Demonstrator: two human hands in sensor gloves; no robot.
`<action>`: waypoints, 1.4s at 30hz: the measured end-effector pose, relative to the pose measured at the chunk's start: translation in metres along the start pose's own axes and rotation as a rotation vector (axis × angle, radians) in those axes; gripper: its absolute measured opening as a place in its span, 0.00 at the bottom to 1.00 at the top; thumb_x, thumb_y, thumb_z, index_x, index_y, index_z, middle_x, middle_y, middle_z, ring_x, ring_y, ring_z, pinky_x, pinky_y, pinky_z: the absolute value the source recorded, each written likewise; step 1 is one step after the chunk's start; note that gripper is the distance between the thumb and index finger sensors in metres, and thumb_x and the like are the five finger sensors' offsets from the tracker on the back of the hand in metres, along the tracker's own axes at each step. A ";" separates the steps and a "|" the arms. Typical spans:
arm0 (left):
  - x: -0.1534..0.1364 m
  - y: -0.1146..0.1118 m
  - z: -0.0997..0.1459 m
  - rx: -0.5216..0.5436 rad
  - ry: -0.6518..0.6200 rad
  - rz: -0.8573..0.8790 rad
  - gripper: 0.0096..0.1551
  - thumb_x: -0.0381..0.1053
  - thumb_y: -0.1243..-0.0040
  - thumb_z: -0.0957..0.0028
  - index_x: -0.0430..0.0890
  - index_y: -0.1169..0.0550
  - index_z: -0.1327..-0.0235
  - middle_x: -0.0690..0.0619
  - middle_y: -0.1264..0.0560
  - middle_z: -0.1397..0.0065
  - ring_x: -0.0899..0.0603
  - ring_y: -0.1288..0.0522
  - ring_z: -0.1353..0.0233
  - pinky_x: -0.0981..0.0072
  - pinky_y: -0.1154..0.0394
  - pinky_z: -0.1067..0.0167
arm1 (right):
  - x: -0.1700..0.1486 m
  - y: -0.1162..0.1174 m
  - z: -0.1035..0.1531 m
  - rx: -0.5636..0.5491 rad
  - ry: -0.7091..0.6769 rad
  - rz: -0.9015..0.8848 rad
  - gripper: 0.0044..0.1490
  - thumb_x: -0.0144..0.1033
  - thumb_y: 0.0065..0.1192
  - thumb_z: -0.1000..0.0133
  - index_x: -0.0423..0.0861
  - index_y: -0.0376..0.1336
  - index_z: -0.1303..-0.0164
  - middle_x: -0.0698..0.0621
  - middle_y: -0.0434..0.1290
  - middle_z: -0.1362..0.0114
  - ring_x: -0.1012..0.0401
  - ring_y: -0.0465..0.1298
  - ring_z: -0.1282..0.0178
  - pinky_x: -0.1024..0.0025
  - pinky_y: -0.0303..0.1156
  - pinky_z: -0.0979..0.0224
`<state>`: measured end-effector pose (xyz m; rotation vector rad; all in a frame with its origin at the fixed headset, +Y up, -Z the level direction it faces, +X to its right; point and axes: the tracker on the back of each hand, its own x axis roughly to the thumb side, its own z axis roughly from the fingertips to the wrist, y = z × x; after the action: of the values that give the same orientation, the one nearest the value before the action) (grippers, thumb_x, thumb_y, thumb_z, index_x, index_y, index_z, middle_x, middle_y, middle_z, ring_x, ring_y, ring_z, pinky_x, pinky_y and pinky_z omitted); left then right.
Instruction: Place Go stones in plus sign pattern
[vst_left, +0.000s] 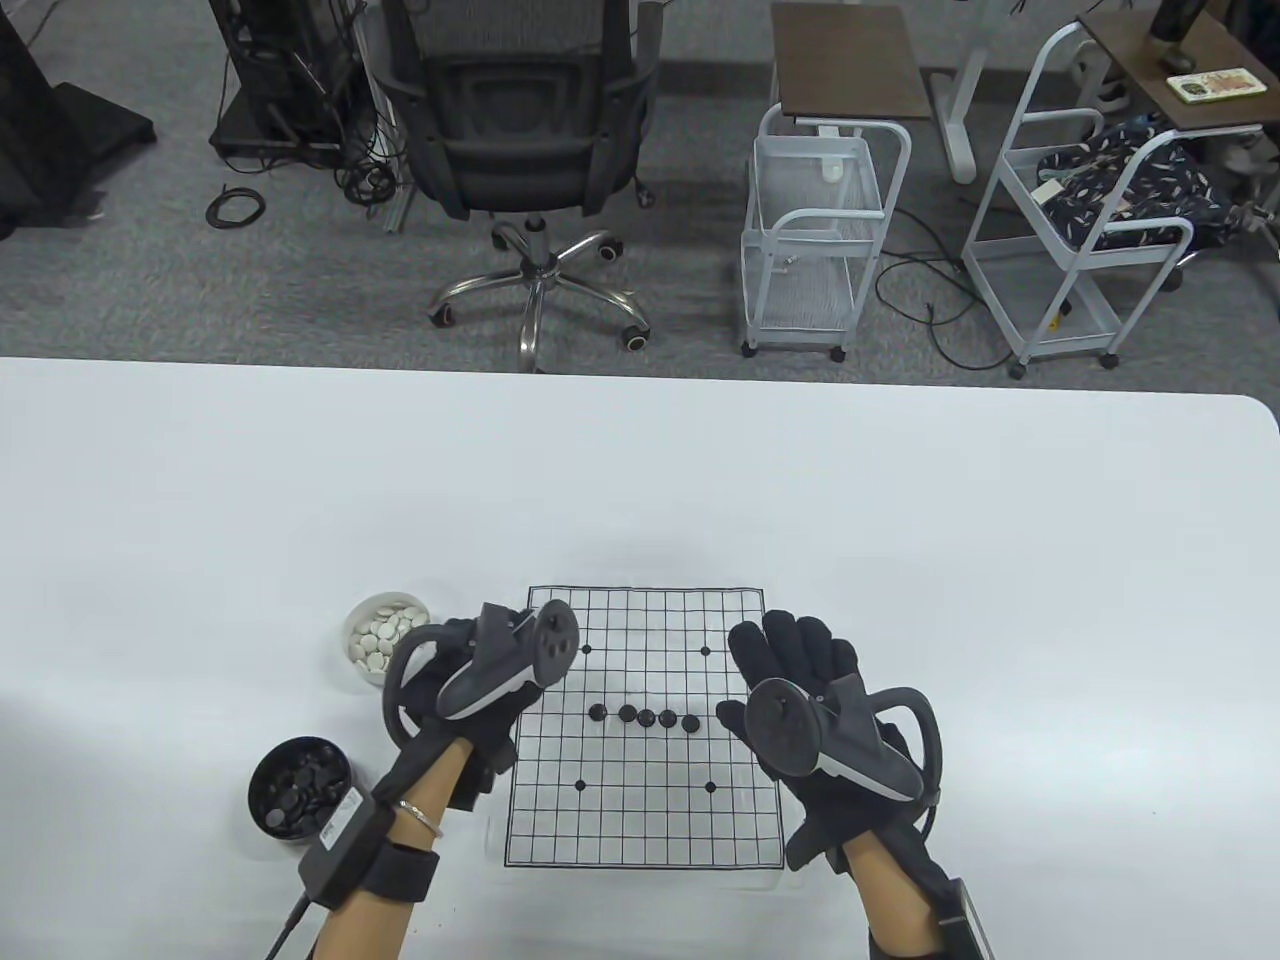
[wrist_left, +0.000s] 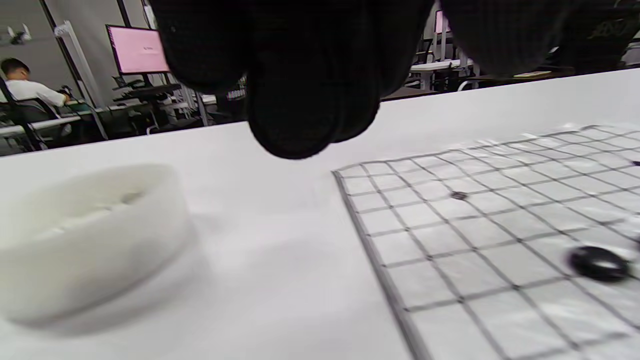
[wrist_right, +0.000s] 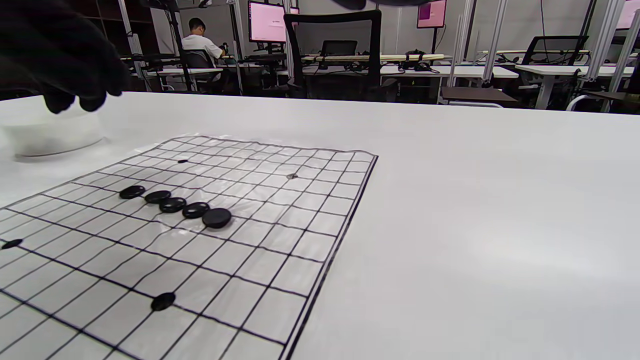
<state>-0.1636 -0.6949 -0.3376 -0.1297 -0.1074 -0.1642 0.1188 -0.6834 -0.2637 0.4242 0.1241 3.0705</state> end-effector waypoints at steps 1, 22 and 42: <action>-0.007 0.001 -0.002 -0.002 0.017 -0.014 0.38 0.68 0.47 0.52 0.52 0.27 0.31 0.55 0.18 0.34 0.53 0.16 0.40 0.52 0.25 0.32 | -0.001 0.000 0.000 0.001 0.005 -0.001 0.47 0.58 0.38 0.37 0.46 0.40 0.11 0.36 0.46 0.11 0.36 0.48 0.13 0.43 0.47 0.18; -0.090 -0.052 -0.053 -0.296 0.260 -0.228 0.31 0.63 0.46 0.51 0.49 0.21 0.40 0.56 0.14 0.49 0.59 0.16 0.61 0.63 0.20 0.46 | -0.018 0.011 -0.006 0.046 0.062 -0.018 0.47 0.58 0.38 0.37 0.46 0.40 0.11 0.36 0.46 0.11 0.36 0.48 0.13 0.43 0.47 0.18; -0.109 -0.051 -0.061 -0.342 0.243 -0.074 0.22 0.59 0.43 0.52 0.53 0.18 0.49 0.56 0.12 0.55 0.60 0.16 0.64 0.66 0.19 0.47 | -0.017 0.013 -0.007 0.064 0.059 -0.020 0.47 0.58 0.38 0.37 0.46 0.40 0.12 0.36 0.46 0.11 0.36 0.48 0.13 0.43 0.47 0.18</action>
<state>-0.2738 -0.7364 -0.4048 -0.4452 0.1602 -0.2704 0.1329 -0.6972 -0.2735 0.3330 0.2283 3.0673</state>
